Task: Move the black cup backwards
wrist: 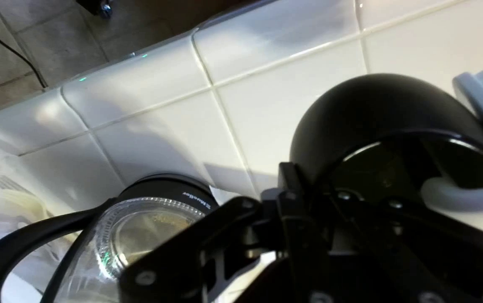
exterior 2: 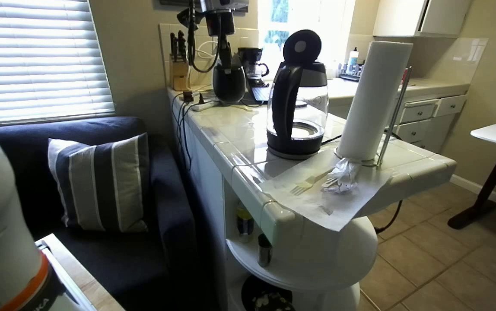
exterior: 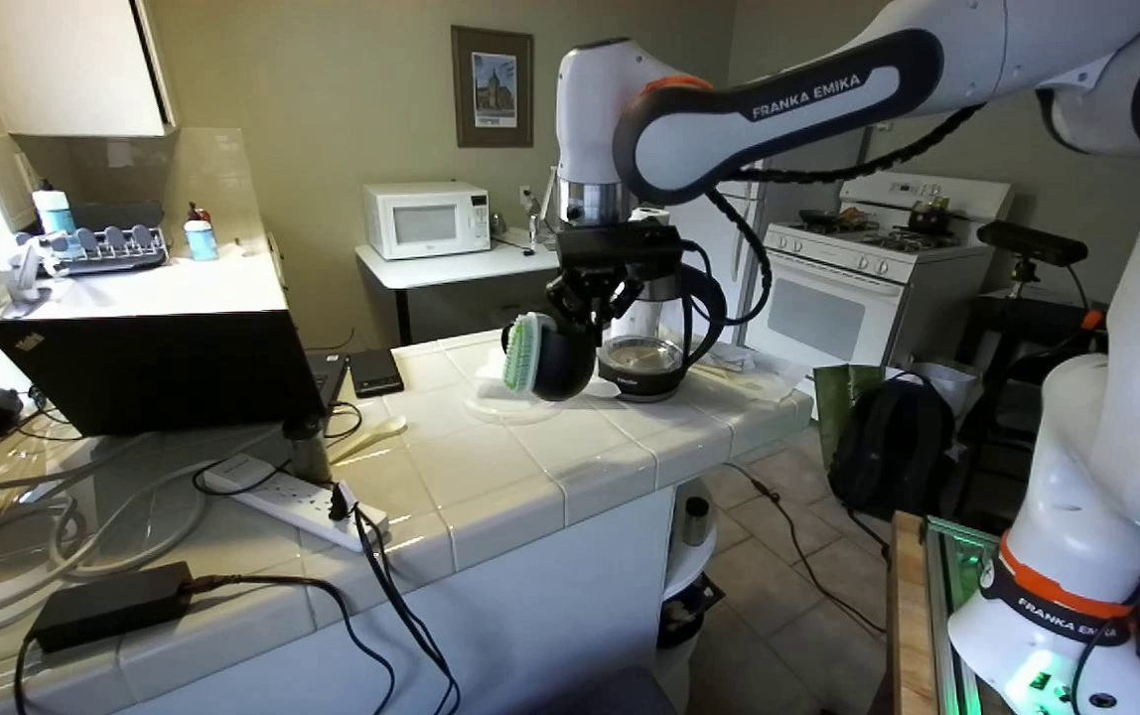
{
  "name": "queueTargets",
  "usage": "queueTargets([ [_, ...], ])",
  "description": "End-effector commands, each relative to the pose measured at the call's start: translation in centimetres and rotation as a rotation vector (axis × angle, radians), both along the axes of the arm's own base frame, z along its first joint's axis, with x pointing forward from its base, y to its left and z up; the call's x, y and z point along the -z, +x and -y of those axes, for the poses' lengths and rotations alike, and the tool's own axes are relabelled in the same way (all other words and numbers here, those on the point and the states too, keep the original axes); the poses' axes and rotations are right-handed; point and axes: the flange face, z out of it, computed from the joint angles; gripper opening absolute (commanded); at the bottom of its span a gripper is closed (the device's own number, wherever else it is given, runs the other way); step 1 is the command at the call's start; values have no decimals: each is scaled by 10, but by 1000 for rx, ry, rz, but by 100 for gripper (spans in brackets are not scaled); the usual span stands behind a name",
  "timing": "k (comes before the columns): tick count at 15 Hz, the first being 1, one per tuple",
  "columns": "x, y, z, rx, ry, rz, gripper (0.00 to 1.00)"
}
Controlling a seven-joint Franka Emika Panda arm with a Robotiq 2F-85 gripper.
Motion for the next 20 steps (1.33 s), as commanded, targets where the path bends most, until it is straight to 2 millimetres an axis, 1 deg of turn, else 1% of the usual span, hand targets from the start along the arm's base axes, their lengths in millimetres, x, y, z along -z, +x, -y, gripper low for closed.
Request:
queueTargets([
  [1,-33,28,4,108,-33,-14,3],
  [2,-37,35,6,139,-31,-20,3],
  [5,-42,58,14,240,-7,-13,3],
  [6,-47,61,12,221,13,13,3],
  [7,-35,48,16,195,-2,-16,10],
  [9,-34,58,17,203,3,-8,10],
  [13,-35,60,14,201,5,-3,10],
  [14,-31,70,14,241,-1,0,3],
  [16,-18,89,14,299,-1,-14,3],
  [19,11,121,16,398,-2,-10,3],
  [20,19,129,16,422,-5,-13,3],
])
